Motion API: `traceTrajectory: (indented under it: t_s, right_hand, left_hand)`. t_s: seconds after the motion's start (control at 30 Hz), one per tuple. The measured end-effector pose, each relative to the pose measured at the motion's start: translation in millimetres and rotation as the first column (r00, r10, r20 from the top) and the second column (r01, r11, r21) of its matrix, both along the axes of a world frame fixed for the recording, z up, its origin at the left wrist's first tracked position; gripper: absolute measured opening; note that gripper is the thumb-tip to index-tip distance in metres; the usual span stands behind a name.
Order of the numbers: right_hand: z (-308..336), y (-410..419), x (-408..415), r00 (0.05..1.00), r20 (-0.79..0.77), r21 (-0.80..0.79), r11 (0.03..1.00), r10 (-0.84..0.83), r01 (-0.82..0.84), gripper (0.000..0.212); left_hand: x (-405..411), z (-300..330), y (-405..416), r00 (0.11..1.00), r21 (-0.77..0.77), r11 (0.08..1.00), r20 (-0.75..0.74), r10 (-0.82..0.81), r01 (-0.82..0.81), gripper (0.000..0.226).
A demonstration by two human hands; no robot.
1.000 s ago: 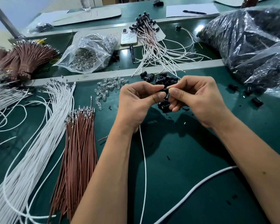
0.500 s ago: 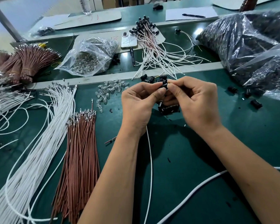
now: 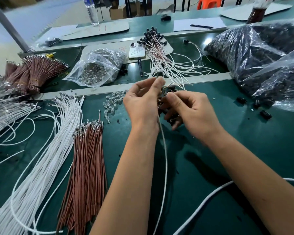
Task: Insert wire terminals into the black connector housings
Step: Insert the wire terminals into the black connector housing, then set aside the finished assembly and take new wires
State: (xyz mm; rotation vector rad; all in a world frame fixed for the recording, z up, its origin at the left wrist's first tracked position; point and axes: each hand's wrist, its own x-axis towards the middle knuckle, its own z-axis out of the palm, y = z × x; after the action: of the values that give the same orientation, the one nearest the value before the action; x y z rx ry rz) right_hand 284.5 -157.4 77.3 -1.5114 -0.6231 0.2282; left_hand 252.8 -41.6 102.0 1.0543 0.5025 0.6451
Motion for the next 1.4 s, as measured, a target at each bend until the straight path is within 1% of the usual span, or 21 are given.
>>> traceTrajectory:
  t_s: [0.07,0.17,0.23,0.3,0.43,0.5,0.57,0.63,0.7,0.73,0.8,0.87,0.9,0.97,1.03,1.1,1.13,1.2,1.27,1.3,1.4]
  right_hand:
    - [7.0,5.3,0.0,0.998,-0.022,-0.045,0.997,0.055,-0.056,0.025]
    - [21.1,12.6,8.1,0.986,-0.152,0.027,0.998,0.061,-0.057,0.026]
    - [33.6,18.3,21.7,0.974,-0.224,0.078,0.997,0.038,-0.021,0.021]
    - [46.8,26.9,44.7,0.966,-0.259,0.086,0.996,-0.01,0.033,0.02]
    - [71.3,54.8,111.8,0.96,-0.199,-0.075,0.98,-0.196,0.185,0.029]
    - [79.1,71.3,146.2,0.951,-0.211,-0.151,0.968,-0.228,0.198,0.028]
    - [84.0,90.2,180.3,0.948,-0.205,-0.241,0.952,-0.242,0.191,0.027]
    - [86.1,108.1,212.0,0.956,-0.146,-0.34,0.92,-0.255,0.194,0.027]
    - [85.3,125.4,241.0,0.962,-0.052,-0.417,0.881,-0.268,0.223,0.024]
    - [84.3,133.4,254.6,0.96,0.019,-0.46,0.85,-0.281,0.258,0.022]
    - [81.0,152.1,280.4,0.94,0.16,-0.522,0.783,-0.301,0.339,0.02]
    - [76.4,168.2,302.2,0.92,0.241,-0.549,0.739,-0.308,0.391,0.02]
    - [75.4,174.1,310.3,0.911,0.275,-0.561,0.718,-0.307,0.412,0.019]
    - [69.9,184.7,322.3,0.893,0.347,-0.612,0.652,-0.288,0.448,0.018]
    - [63.3,189.2,324.8,0.875,0.42,-0.683,0.551,-0.24,0.479,0.018]
    - [54.9,188.1,322.4,0.879,0.445,-0.738,0.484,-0.174,0.47,0.024]
    - [52.2,186.3,320.6,0.88,0.449,-0.748,0.475,-0.152,0.464,0.025]
    - [50.3,175.7,309.7,0.869,0.471,-0.734,0.48,-0.151,0.481,0.005]
    - [51.9,163.8,299.9,0.848,0.502,-0.692,0.511,-0.168,0.511,0.019]
    - [54.9,157.2,289.9,0.833,0.528,-0.66,0.538,-0.165,0.525,0.022]
    - [65.5,136.4,249.2,0.797,0.599,-0.587,0.633,-0.079,0.504,0.018]
  left_hand:
    - [9.7,15.3,-0.9,0.999,-0.064,0.998,-0.046,-0.004,0.001,0.021]
    - [24.9,36.9,-2.2,0.994,-0.131,0.99,-0.08,-0.07,0.059,0.03]
    - [35.6,45.6,0.3,0.986,-0.119,0.987,-0.113,-0.122,0.108,0.035]
    - [46.1,47.9,3.8,0.97,-0.056,0.989,-0.193,-0.146,0.138,0.033]
    - [66.4,41.9,9.0,0.927,-0.012,0.973,-0.3,-0.225,0.232,0.039]
    - [78.3,39.3,11.4,0.909,-0.021,0.959,-0.312,-0.276,0.284,0.032]
    - [93.8,40.8,13.3,0.898,-0.024,0.941,-0.294,-0.328,0.337,0.019]
    - [112.9,44.8,17.2,0.898,0.002,0.94,-0.298,-0.325,0.341,0.002]
    - [134.4,43.4,24.8,0.897,0.045,0.945,-0.332,-0.293,0.325,0.012]
    - [143.2,42.6,27.1,0.891,0.089,0.939,-0.354,-0.283,0.333,0.01]
    - [161.7,40.0,32.9,0.87,0.252,0.892,-0.429,-0.245,0.376,0.003]
    - [173.5,38.6,37.0,0.85,0.456,0.788,-0.504,-0.155,0.414,0.014]
    - [176.8,39.5,38.2,0.847,0.547,0.723,-0.523,-0.097,0.421,0.013]
    - [180.7,38.3,41.8,0.846,0.716,0.573,-0.528,0.071,0.399,0.017]
    - [180.1,36.2,45.4,0.842,0.803,0.467,-0.503,0.196,0.371,0.013]
    - [177.3,32.5,49.5,0.841,0.836,0.422,-0.479,0.251,0.35,0.019]
    - [174.4,31.8,51.0,0.844,0.844,0.412,-0.47,0.257,0.344,0.018]
    - [166.5,29.0,51.5,0.843,0.844,0.408,-0.473,0.258,0.348,0.015]
    - [153.9,26.3,52.3,0.841,0.832,0.44,-0.476,0.255,0.338,0.016]
    - [146.0,25.3,53.8,0.847,0.825,0.467,-0.469,0.252,0.318,0.017]
    - [115.0,20.9,61.9,0.87,0.81,0.534,-0.426,0.248,0.244,0.014]
